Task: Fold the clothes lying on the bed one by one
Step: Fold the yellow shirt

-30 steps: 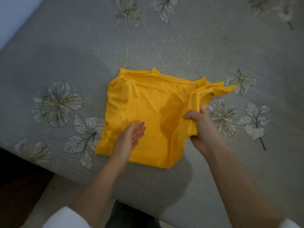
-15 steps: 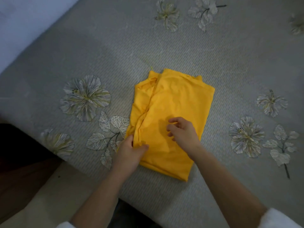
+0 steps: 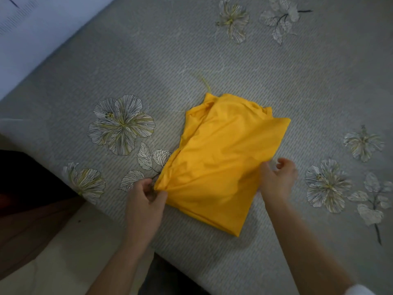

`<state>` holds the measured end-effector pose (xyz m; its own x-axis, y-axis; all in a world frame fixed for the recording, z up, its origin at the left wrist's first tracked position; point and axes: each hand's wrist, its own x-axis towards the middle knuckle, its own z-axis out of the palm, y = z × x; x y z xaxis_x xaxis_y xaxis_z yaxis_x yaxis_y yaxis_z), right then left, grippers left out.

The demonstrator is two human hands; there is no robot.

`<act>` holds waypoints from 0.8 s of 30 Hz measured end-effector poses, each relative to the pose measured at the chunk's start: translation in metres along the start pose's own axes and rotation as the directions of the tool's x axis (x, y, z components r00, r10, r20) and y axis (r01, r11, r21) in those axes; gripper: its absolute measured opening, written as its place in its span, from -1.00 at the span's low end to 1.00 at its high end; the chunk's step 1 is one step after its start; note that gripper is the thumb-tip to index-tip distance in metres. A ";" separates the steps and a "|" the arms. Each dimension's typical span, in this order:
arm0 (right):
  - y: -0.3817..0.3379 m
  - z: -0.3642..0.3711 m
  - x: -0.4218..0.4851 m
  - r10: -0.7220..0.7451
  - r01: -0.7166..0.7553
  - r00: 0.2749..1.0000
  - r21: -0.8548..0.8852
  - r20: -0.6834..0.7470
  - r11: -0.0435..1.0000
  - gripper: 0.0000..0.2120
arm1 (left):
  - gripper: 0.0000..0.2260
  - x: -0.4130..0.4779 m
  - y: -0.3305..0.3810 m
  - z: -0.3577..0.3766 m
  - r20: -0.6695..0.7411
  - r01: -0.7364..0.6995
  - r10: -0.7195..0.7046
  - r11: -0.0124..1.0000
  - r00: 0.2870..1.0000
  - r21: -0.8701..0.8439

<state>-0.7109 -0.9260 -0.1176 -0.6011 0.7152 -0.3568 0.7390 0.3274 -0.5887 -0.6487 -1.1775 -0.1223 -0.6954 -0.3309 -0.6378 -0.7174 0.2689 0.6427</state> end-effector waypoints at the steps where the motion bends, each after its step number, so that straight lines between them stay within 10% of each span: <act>1: 0.009 -0.003 -0.001 0.065 -0.064 0.998 0.009 -0.006 0.998 -0.45 | -0.61 -0.002 0.001 0.002 0.026 0.054 -0.053 0.998 0.998 -0.039; 11: 0.051 -0.022 -0.028 0.130 -0.050 0.903 -0.200 0.410 0.979 -0.84 | -0.56 -0.010 0.027 0.023 0.006 0.044 -0.044 0.966 0.999 -0.253; 16: 0.060 -0.021 -0.080 0.430 -0.222 0.516 -0.369 0.741 0.902 -0.84 | -0.45 0.001 0.022 0.003 -0.183 -0.053 0.010 0.971 0.983 -0.233; 19: 0.065 -0.018 -0.110 0.486 -0.073 0.245 -0.484 0.839 0.872 -0.65 | -0.37 0.002 0.011 -0.006 -0.270 -0.084 0.022 0.972 0.963 -0.218; 21: 0.060 -0.017 -0.101 0.336 0.057 0.291 -0.367 0.896 0.929 -0.67 | -0.35 0.001 0.003 -0.009 -0.265 -0.081 0.021 0.972 0.964 -0.219; 24: 0.025 -0.020 -0.060 -0.018 0.226 0.619 -0.156 0.785 0.962 -0.74 | -0.38 -0.001 -0.008 -0.009 -0.229 -0.070 0.024 0.979 0.973 -0.193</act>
<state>-0.6505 -0.9484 -0.0965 -0.6242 -0.0482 -0.7797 0.6225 0.5724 -0.5337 -0.6420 -1.1872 -0.1226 -0.6845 -0.5228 -0.5080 -0.6459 0.1118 0.7552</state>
